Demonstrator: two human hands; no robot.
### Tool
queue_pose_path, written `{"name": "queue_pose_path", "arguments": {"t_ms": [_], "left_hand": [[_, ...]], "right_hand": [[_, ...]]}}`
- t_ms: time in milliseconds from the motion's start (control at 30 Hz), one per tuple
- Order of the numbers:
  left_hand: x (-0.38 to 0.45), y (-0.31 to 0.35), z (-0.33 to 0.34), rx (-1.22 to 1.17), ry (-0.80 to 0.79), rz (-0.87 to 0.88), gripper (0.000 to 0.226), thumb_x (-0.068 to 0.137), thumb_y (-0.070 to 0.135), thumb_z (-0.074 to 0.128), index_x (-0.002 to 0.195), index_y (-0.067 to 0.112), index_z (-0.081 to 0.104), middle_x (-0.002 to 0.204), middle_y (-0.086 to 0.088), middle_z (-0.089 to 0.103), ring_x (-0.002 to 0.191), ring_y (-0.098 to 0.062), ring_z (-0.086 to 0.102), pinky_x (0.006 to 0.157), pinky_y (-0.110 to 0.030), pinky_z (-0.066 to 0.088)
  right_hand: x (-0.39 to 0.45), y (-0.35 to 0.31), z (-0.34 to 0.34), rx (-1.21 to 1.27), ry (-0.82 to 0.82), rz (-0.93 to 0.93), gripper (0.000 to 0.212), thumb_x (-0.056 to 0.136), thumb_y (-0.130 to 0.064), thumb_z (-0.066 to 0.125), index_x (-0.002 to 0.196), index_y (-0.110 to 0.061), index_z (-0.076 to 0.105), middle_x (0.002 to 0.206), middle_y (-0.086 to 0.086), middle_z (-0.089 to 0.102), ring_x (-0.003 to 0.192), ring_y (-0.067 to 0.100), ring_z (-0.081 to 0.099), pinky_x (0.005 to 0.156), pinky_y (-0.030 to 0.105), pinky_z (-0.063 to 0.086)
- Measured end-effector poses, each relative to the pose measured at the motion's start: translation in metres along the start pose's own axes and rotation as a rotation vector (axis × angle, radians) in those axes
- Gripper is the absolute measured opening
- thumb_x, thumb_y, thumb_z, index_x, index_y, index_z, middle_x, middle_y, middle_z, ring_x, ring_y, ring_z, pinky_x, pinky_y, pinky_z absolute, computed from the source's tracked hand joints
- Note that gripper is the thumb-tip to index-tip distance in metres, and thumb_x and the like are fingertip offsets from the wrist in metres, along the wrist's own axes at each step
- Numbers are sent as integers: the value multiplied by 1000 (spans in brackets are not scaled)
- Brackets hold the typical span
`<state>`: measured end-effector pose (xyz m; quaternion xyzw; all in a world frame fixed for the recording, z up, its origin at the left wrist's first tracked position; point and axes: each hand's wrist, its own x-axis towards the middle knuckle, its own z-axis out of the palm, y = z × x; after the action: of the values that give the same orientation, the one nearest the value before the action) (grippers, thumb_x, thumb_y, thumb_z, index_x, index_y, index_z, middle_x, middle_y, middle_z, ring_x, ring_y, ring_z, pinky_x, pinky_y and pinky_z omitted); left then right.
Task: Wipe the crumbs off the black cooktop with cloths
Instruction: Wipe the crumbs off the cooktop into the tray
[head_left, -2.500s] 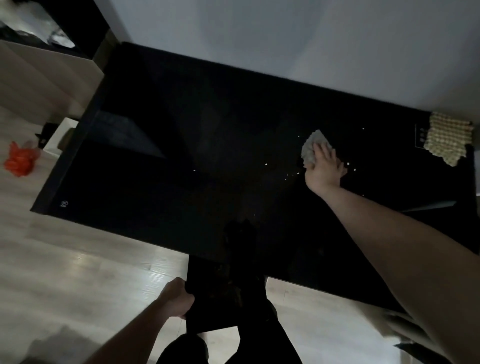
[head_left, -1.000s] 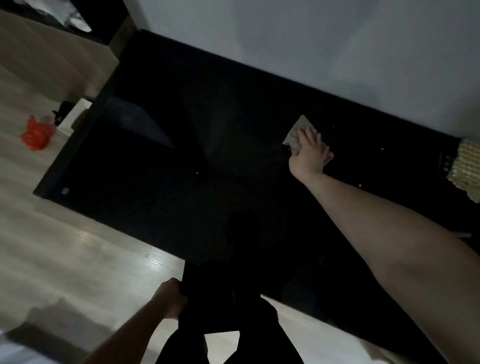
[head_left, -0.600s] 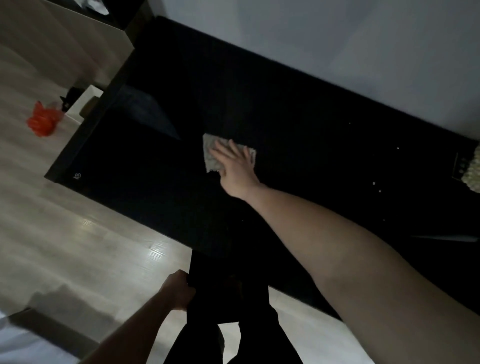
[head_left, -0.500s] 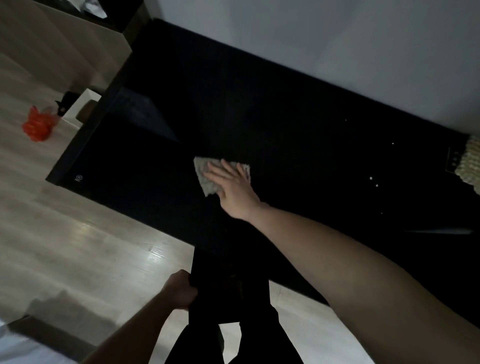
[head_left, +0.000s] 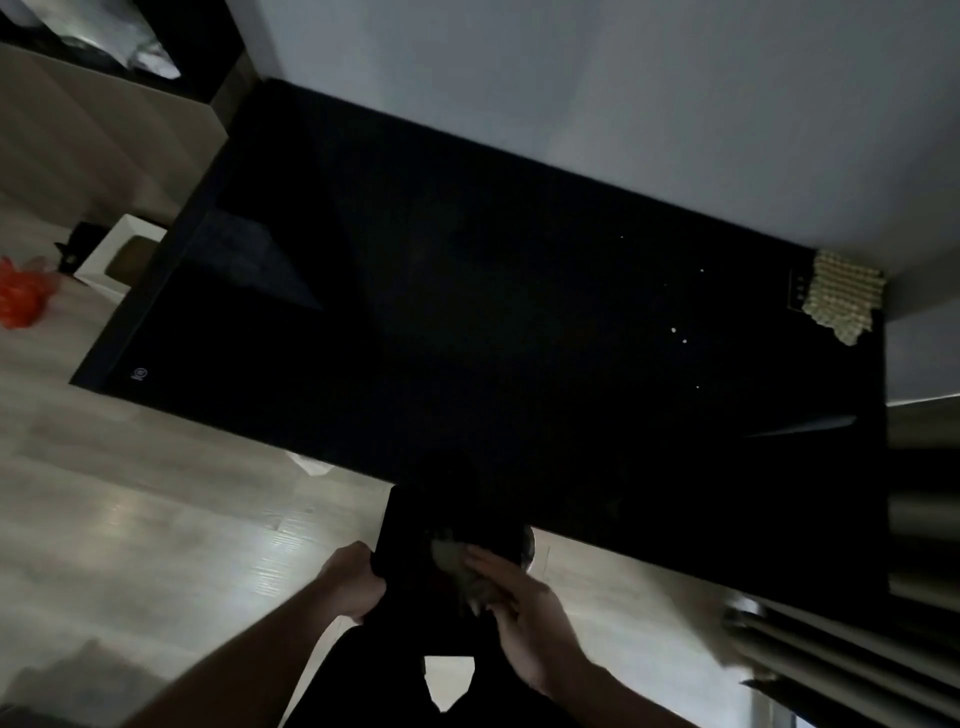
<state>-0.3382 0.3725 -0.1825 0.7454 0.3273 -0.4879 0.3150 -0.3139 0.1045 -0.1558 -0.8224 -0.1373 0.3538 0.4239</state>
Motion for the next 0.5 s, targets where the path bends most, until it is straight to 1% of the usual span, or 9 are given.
{"name": "queue_pose_path", "arguments": {"t_ms": [67, 100, 167, 200, 233, 267, 333, 400, 500], "left_hand": [[-6, 6, 4, 21, 16, 5, 19, 75, 15, 47, 65, 12, 63, 67, -10, 75, 53, -21, 72, 52, -26, 60], [-7, 9, 7, 26, 20, 10, 19, 74, 15, 47, 63, 13, 62, 61, -7, 71, 52, -21, 71, 54, -27, 61], [-10, 16, 14, 9, 14, 16, 20, 73, 12, 47, 59, 12, 61, 49, -3, 64, 46, -20, 68, 48, -25, 56], [-11, 20, 18, -8, 8, 13, 21, 74, 10, 47, 58, 11, 61, 45, -3, 62, 44, -20, 68, 45, -24, 54], [-11, 24, 23, -26, 8, 8, 22, 74, 8, 46, 59, 10, 62, 44, -4, 62, 43, -21, 68, 43, -24, 53], [-11, 29, 27, -40, 9, 2, 21, 74, 6, 46, 61, 8, 63, 46, -5, 63, 43, -22, 69, 41, -25, 53], [-10, 37, 37, -50, 13, -16, 19, 73, 5, 46, 65, 6, 63, 54, -7, 67, 44, -22, 70, 40, -25, 53], [-9, 45, 48, -70, 17, -30, 18, 75, 5, 47, 69, 6, 64, 58, -8, 67, 44, -20, 70, 40, -25, 52], [-10, 60, 64, -118, 21, -39, 19, 77, 3, 47, 70, 3, 65, 54, -7, 66, 43, -21, 71, 40, -26, 53]], "right_hand": [[-4, -4, -27, 89, 145, 63, 80, 93, 8, 53, 137, -58, 60, 147, -35, 57, 141, -1, 54, 119, 31, 46], [-2, -3, -41, 115, 213, 67, 83, 92, 11, 53, 137, -59, 60, 148, -33, 57, 138, 9, 60, 114, 34, 51], [9, 2, -79, 158, 338, 49, 85, 93, 14, 53, 136, -59, 60, 151, -33, 54, 122, 38, 71, 98, 44, 55], [16, 6, -102, 157, 409, 36, 84, 95, 14, 52, 136, -59, 59, 152, -34, 52, 116, 44, 72, 94, 47, 55], [24, 10, -126, 133, 483, 13, 81, 96, 12, 52, 137, -57, 59, 154, -33, 51, 117, 39, 72, 96, 47, 54], [32, 14, -151, 88, 552, -12, 77, 97, 12, 52, 140, -52, 59, 156, -29, 51, 125, 28, 68, 105, 43, 52], [49, 27, -198, -12, 641, -18, 68, 97, 11, 53, 148, -35, 58, 158, -20, 49, 145, 12, 51, 124, 33, 38], [67, 46, -242, -67, 666, 38, 62, 100, 9, 53, 152, -25, 55, 159, -17, 44, 153, 10, 41, 129, 29, 28], [94, 72, -298, -131, 679, 119, 55, 105, -1, 51, 155, -23, 52, 166, -9, 41, 154, 13, 39, 128, 25, 25]]}}
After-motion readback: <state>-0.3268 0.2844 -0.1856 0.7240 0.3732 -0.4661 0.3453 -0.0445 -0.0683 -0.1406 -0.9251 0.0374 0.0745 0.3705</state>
